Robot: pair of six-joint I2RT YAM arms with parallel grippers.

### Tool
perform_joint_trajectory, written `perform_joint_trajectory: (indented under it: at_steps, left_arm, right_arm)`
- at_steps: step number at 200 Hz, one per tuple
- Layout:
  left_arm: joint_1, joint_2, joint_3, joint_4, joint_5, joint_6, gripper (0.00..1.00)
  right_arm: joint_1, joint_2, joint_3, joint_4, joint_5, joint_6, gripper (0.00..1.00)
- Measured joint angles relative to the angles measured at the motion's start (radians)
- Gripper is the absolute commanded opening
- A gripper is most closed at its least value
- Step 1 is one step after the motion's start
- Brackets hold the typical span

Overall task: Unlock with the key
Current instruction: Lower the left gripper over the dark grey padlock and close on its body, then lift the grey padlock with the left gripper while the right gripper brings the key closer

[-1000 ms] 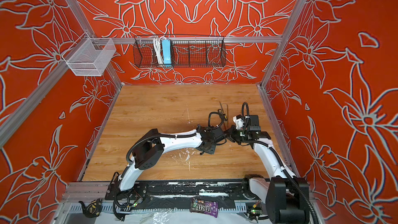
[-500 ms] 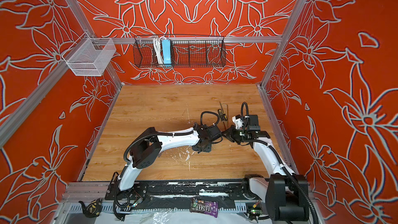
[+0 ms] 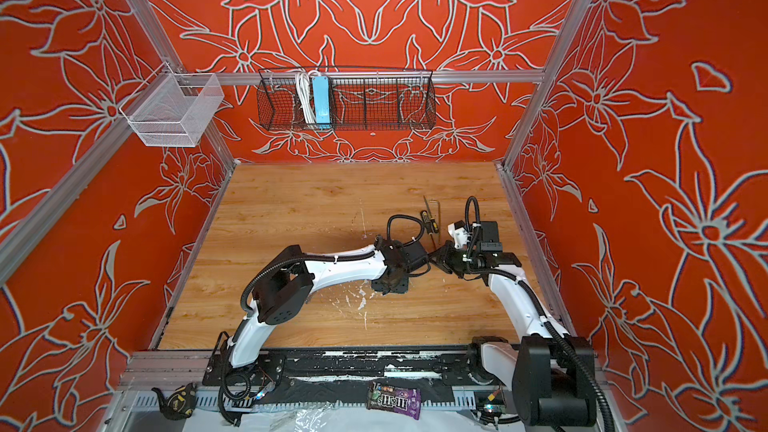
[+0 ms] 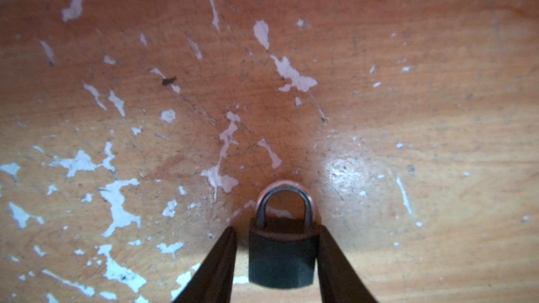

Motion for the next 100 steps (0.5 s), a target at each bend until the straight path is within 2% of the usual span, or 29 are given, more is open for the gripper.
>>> perform_joint_trajectory:
  at_steps: [100]
  left_arm:
    - [0.000, 0.014, 0.024, -0.011, 0.007, 0.018, 0.36]
  right_arm:
    - [0.000, 0.005, -0.002, 0.008, -0.002, 0.000, 0.00]
